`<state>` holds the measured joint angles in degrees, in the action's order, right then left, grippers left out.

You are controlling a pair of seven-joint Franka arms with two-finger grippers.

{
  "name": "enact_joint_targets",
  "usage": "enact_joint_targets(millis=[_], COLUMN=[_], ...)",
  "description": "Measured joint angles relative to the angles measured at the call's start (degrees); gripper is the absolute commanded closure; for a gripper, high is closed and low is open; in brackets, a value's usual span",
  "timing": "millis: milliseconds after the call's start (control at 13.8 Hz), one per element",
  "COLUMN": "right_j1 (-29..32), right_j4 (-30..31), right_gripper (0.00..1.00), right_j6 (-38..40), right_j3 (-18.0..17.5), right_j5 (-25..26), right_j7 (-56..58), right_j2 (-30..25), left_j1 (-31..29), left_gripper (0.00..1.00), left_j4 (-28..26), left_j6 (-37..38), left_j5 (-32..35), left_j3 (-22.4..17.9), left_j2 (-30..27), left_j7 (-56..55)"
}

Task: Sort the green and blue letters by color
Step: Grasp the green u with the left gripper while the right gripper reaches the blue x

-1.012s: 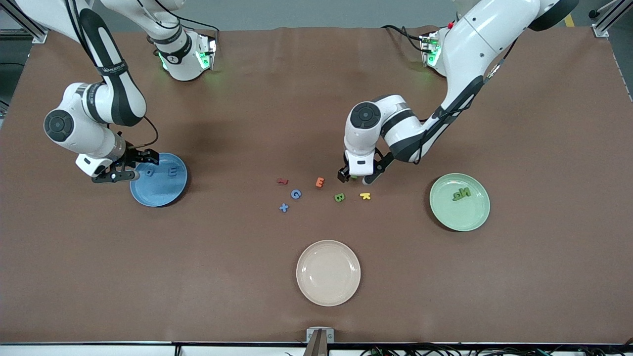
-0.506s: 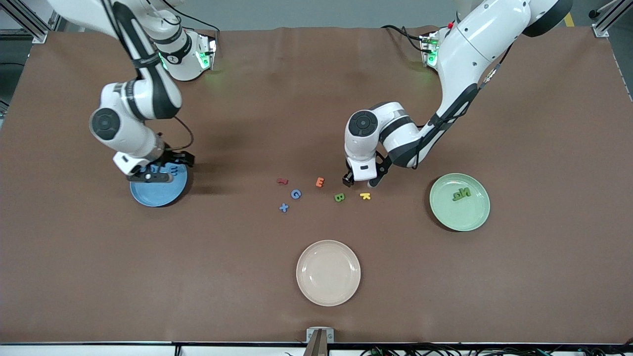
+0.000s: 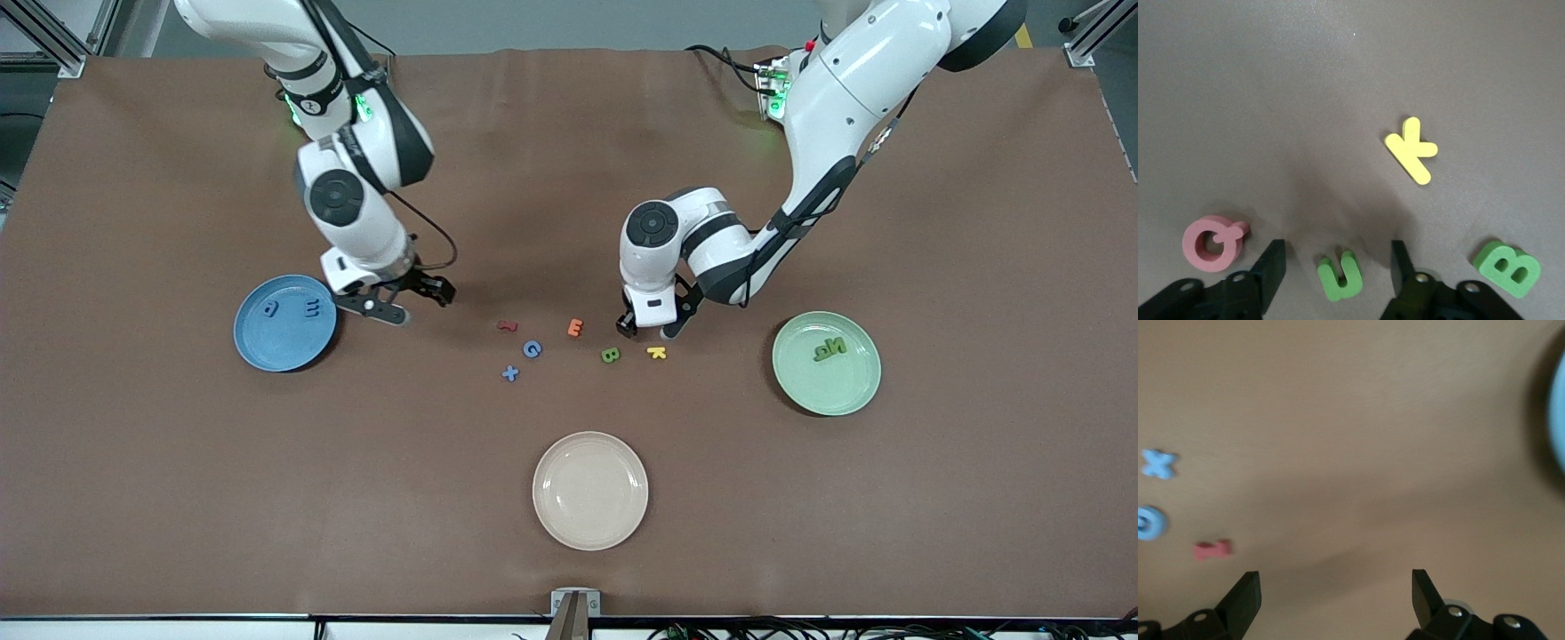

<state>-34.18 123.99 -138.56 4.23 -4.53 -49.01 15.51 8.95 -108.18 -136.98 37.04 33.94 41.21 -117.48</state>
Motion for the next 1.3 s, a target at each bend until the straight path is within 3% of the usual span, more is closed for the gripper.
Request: enact_joint_targets(millis=[72, 217, 723, 939, 1301], right_j1=[-1.2, -2.9, -5.0, -5.8, -5.9], right_j4=[-2.7, -8.3, -21.4, -24.6, -26.1], right_gripper=[0.00, 0.00, 0.00, 0.00, 0.10], right_j6=[-0.1, -0.1, -0.1, -0.1, 0.0], right_j3=[0.0, 0.0, 0.1, 0.2, 0.3], right_j5=[0.0, 0.0, 0.0, 0.0, 0.1], right_j7=[-3.2, -7.8, -14.1, -15.3, -15.5], right_j2=[2.5, 7.5, 19.6, 21.9, 23.1], left_j1=[0.0, 0.0, 0.1, 0.3, 0.7], left_gripper=[0.89, 0.99, 1.00, 1.00, 1.00], left_j4=[0.2, 0.6, 1.8, 3.0, 3.7], left_j6=[-0.4, -0.5, -0.4, -0.4, 3.3], left_j5=[0.1, 0.4, 3.2, 3.2, 3.5], left_j3=[0.0, 0.0, -0.3, -0.3, 0.0], left_j2=[0.0, 0.0, 0.1, 0.1, 0.0], left_j7=[0.0, 0.0, 0.2, 0.4, 1.5])
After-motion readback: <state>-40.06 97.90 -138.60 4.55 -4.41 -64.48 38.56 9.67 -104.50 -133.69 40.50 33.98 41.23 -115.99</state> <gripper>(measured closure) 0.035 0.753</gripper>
